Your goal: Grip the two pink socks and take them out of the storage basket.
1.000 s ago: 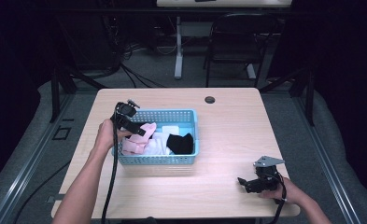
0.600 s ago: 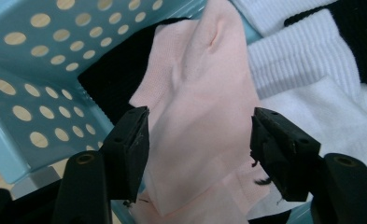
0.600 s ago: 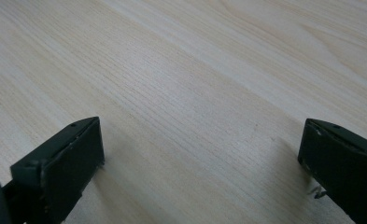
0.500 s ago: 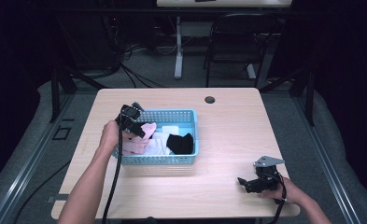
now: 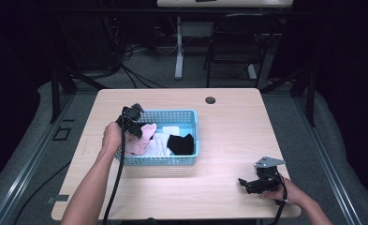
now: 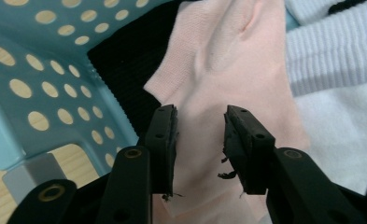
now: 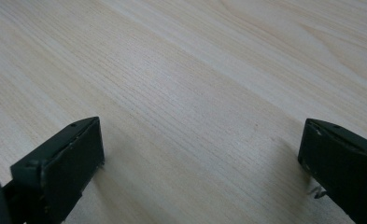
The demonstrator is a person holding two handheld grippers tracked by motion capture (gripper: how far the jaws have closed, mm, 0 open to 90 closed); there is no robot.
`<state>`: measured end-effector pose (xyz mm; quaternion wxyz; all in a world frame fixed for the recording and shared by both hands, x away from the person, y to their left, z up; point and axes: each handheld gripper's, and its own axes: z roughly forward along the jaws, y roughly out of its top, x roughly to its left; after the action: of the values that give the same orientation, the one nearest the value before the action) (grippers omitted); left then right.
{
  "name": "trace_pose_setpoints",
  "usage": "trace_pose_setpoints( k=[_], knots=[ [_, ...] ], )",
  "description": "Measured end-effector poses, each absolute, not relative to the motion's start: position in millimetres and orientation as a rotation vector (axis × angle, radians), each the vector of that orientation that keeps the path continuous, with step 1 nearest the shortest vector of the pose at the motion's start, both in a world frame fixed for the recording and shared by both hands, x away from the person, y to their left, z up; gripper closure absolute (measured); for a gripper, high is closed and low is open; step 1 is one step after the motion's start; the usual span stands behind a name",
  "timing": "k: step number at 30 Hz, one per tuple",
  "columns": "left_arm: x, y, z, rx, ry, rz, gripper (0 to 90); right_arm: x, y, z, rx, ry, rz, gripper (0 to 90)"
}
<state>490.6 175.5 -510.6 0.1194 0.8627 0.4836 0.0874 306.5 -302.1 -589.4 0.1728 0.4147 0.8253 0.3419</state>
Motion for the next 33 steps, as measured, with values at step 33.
trace_pose_setpoints(
  k=[33],
  knots=[
    [466,164,-435,2.431,1.226,0.364,87.2,307,-302,-589,1.173,2.344,0.966,0.0]
  ],
)
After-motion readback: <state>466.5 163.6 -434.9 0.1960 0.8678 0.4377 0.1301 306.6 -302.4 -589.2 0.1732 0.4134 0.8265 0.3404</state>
